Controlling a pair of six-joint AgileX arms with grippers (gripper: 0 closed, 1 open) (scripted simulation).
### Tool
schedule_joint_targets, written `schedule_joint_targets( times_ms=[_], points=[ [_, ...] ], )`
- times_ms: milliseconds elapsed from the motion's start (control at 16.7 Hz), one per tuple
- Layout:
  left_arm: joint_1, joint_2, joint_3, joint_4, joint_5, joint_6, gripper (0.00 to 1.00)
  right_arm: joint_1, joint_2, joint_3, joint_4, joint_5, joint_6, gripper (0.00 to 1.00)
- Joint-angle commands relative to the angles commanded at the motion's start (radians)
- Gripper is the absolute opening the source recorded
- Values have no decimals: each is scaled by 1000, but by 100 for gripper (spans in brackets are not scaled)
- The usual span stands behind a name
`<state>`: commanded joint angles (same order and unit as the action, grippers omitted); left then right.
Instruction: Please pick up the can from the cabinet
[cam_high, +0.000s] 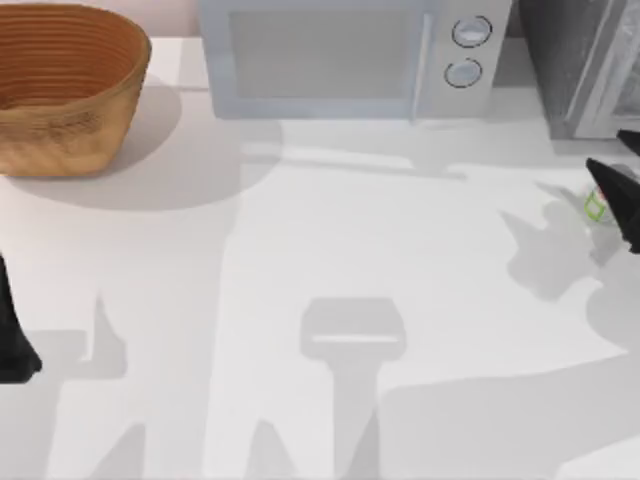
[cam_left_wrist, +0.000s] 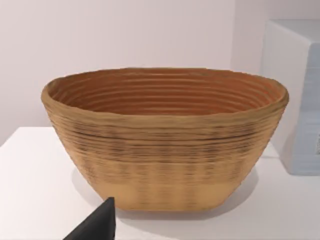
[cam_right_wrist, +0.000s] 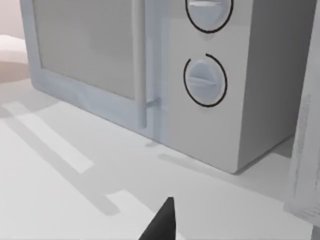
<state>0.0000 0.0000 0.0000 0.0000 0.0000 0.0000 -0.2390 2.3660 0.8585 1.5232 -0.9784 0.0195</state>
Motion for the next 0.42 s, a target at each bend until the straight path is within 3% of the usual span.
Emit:
schedule_joint_targets(
  times_ms=[120,420],
  points=[
    [0,0,0,0,0,0,100,0,0,0,0,0,0,100],
    [0,0,0,0,0,0,100,0,0,0,0,0,0,100]
  ],
)
